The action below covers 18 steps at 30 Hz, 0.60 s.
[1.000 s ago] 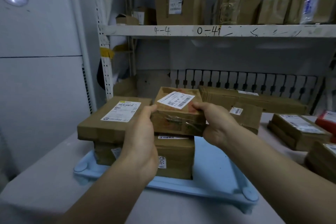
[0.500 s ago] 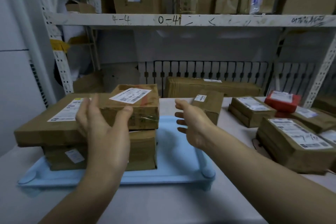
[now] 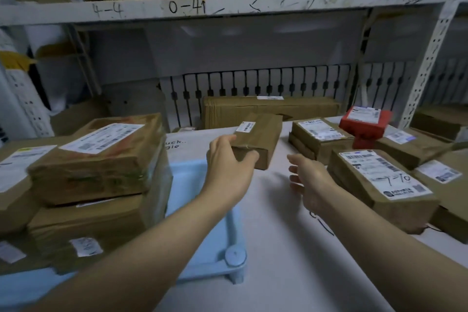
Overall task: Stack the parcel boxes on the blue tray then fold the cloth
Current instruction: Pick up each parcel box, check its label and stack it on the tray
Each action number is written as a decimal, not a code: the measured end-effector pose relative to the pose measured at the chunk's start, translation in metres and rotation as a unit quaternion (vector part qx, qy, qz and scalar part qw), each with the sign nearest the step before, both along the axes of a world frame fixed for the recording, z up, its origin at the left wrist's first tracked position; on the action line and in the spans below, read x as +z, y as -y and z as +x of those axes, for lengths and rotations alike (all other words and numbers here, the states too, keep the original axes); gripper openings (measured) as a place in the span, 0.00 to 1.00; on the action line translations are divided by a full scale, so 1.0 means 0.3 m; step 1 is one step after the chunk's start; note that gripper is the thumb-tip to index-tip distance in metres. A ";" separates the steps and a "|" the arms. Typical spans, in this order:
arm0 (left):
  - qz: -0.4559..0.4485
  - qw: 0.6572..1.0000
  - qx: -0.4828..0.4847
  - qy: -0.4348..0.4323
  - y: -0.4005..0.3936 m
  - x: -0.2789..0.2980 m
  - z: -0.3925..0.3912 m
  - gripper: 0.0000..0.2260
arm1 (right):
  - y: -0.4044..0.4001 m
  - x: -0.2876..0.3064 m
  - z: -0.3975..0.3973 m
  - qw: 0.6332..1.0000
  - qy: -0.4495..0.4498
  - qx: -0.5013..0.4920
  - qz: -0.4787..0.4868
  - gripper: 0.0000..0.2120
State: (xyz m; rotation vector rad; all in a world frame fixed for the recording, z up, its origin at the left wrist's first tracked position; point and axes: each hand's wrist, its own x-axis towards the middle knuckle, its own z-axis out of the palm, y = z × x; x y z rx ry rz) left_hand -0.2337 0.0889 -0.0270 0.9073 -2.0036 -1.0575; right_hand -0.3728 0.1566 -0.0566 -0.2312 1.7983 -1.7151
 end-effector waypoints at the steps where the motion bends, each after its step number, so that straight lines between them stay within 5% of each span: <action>1: 0.014 1.000 0.016 0.021 0.040 -0.003 -0.052 0.22 | 0.005 -0.006 -0.021 1.000 -0.002 0.007 0.009 0.23; 6: 0.113 0.982 0.101 0.116 0.258 -0.040 -0.256 0.35 | 0.081 -0.031 -0.099 0.997 -0.046 0.053 0.027 0.19; 13: 0.102 0.975 0.063 0.188 0.352 -0.069 -0.333 0.11 | 0.201 -0.073 -0.126 0.996 -0.064 0.064 -0.012 0.12; 18: 0.077 0.972 0.051 0.216 0.317 -0.076 -0.355 0.20 | 0.220 -0.080 -0.157 0.998 -0.039 -0.001 -0.042 0.18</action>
